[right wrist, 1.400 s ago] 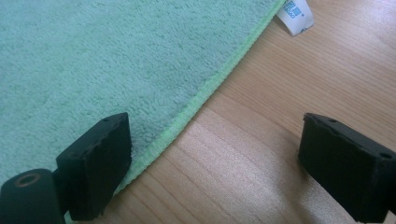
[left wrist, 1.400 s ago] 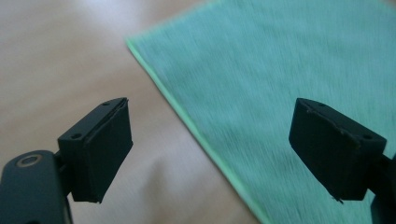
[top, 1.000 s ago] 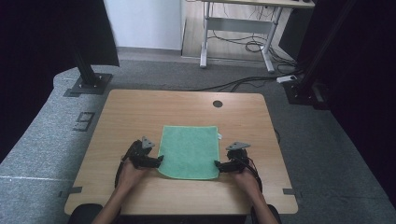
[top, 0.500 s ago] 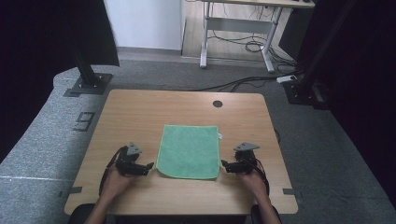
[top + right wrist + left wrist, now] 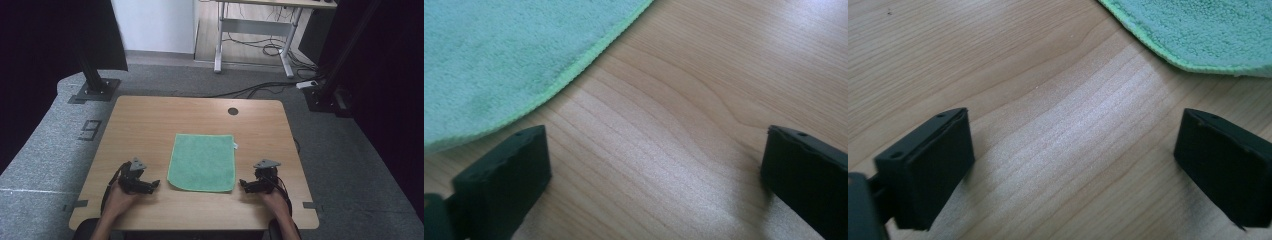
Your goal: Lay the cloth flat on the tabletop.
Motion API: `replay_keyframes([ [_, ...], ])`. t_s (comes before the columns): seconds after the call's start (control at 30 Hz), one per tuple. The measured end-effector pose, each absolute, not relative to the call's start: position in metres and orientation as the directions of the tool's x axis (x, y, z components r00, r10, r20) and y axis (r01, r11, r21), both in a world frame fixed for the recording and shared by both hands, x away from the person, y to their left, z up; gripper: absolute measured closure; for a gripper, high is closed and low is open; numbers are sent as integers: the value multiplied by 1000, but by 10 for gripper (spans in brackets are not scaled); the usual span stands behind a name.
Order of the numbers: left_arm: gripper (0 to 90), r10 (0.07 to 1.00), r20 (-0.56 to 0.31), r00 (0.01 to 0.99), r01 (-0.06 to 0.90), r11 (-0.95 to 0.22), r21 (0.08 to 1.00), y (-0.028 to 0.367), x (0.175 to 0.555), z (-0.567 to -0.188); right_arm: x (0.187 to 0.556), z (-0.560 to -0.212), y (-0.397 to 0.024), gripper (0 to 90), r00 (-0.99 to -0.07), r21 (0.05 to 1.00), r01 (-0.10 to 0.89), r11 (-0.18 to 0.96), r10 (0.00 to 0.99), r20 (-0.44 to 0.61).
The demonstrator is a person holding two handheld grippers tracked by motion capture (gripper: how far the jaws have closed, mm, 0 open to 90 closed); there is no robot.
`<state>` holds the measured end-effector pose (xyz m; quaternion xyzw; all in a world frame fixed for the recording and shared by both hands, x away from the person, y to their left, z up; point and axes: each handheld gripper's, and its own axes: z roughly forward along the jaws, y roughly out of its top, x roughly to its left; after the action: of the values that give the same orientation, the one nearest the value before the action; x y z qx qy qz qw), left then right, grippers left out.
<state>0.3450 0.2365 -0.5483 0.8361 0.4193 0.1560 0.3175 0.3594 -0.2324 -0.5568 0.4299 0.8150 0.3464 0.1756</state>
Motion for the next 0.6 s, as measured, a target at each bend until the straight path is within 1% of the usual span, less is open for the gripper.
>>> replay_keyframes([
  [0.1, 0, 802, -6, 597, 606, -445, 659, 236, 345, -549, 360, -557, -232, 0, -569, 714, 580, 392, 823, 10],
  [0.6, 0, 803, -7, 596, 607, -445, 659, 236, 346, -549, 360, -557, -232, 0, -567, 714, 580, 391, 823, 10],
])
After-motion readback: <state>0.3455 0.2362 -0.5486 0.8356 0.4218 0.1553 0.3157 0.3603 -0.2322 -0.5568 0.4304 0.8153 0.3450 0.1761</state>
